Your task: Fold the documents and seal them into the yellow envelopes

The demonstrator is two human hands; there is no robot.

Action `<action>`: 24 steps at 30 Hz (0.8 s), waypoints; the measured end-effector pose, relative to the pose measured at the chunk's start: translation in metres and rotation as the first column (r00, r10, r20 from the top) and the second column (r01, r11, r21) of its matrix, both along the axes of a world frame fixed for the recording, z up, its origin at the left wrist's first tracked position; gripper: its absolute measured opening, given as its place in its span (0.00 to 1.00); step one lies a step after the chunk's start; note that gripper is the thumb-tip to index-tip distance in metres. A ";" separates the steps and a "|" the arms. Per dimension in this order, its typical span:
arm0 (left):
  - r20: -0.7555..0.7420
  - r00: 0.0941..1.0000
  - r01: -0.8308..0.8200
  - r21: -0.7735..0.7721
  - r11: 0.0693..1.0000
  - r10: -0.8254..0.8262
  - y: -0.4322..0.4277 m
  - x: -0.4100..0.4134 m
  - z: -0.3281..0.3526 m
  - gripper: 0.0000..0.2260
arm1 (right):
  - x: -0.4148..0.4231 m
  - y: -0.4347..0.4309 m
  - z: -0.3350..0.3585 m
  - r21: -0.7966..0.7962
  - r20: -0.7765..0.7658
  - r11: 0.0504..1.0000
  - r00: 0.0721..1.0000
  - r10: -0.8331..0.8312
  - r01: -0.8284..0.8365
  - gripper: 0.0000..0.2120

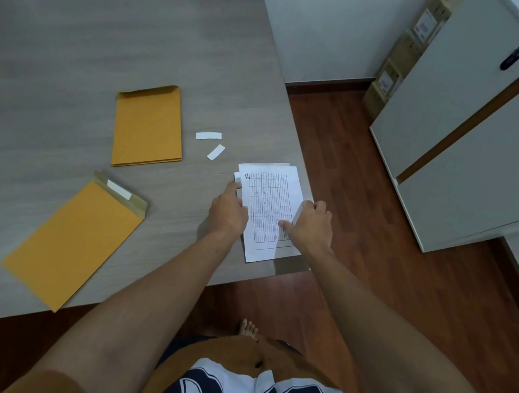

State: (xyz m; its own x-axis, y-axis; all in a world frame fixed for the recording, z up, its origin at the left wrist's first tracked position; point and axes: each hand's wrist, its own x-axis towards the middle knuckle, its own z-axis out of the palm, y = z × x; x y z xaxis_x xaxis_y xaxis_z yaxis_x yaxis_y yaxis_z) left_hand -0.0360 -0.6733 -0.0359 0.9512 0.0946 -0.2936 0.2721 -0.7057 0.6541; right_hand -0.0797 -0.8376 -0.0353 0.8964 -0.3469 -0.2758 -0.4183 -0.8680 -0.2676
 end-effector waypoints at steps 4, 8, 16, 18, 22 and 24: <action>-0.012 1.000 0.018 0.033 0.999 -0.018 0.002 0.003 -0.005 0.24 | 0.000 0.000 0.000 0.000 -0.001 1.000 1.000 0.003 -0.003 0.35; -0.013 1.000 0.028 0.019 0.999 -0.028 0.002 0.003 -0.003 0.20 | 0.001 0.000 -0.001 -0.004 0.003 1.000 1.000 0.005 -0.005 0.34; -0.091 0.990 -0.118 -0.148 0.982 0.106 0.002 0.009 0.000 0.19 | 0.001 -0.001 -0.002 0.003 0.010 1.000 1.000 0.004 -0.004 0.35; -0.080 0.992 -0.109 -0.128 0.986 0.099 0.002 0.011 0.000 0.18 | 0.001 -0.001 -0.002 -0.002 0.008 1.000 1.000 0.008 -0.008 0.35; -0.095 0.987 -0.143 -0.111 0.984 0.132 0.001 0.014 0.002 0.14 | 0.001 -0.001 -0.002 -0.005 0.006 1.000 1.000 0.013 -0.013 0.35; -0.099 0.984 -0.162 -0.120 0.979 0.150 0.000 0.015 0.004 0.12 | 0.001 -0.001 -0.002 -0.004 0.005 1.000 1.000 0.012 -0.012 0.35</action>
